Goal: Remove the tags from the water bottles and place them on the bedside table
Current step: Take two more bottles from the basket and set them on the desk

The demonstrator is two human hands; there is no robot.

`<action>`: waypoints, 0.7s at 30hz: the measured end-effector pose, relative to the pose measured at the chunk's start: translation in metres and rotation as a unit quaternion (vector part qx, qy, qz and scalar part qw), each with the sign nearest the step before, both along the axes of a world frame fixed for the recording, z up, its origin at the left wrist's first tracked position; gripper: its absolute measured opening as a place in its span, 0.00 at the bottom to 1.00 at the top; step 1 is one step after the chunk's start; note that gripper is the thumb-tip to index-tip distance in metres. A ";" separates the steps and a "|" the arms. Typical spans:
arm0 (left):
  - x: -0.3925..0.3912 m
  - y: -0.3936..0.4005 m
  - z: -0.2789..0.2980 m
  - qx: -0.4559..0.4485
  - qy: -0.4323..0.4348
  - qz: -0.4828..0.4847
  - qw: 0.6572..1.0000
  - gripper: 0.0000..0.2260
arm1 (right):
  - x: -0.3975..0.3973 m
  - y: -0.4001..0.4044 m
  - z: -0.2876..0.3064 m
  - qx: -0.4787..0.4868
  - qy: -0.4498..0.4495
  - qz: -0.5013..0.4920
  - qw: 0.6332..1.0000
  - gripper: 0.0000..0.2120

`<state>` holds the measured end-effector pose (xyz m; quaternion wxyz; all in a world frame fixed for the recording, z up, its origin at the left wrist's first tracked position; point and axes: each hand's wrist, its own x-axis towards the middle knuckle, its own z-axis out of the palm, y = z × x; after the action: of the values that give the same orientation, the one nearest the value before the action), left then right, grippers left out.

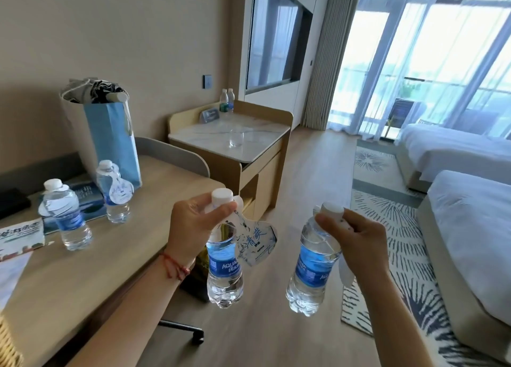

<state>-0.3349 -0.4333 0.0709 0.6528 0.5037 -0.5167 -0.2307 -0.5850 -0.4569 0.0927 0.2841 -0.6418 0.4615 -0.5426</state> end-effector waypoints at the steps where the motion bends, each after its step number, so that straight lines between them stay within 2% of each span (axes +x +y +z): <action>1: 0.005 -0.012 -0.003 0.004 -0.002 0.005 1.000 0.09 | 0.005 -0.013 -0.003 0.001 0.002 -0.001 1.000 0.10; 7: 0.046 -0.086 -0.014 0.008 -0.020 0.032 0.999 0.10 | 0.056 -0.102 -0.021 0.011 0.005 0.005 1.000 0.04; 11: 0.079 -0.135 -0.014 0.023 -0.015 0.050 0.998 0.11 | 0.099 -0.161 -0.031 0.019 0.010 0.006 1.000 0.08; 14: 0.105 -0.167 -0.014 0.020 -0.035 0.065 0.997 0.17 | 0.130 -0.199 -0.035 0.028 0.013 0.036 0.999 0.08; 17: 0.130 -0.196 -0.020 0.037 -0.045 0.090 0.994 0.14 | 0.157 -0.234 -0.038 0.038 -0.001 0.064 0.997 0.07; 21: 0.156 -0.232 -0.032 0.054 -0.042 0.111 0.991 0.15 | 0.191 -0.280 -0.044 0.046 -0.016 0.106 0.993 0.09</action>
<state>-0.1792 -0.6654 0.0387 0.6238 0.6016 -0.4715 -0.1632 -0.3935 -0.7365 0.0484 0.3764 -0.6643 0.4110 -0.4981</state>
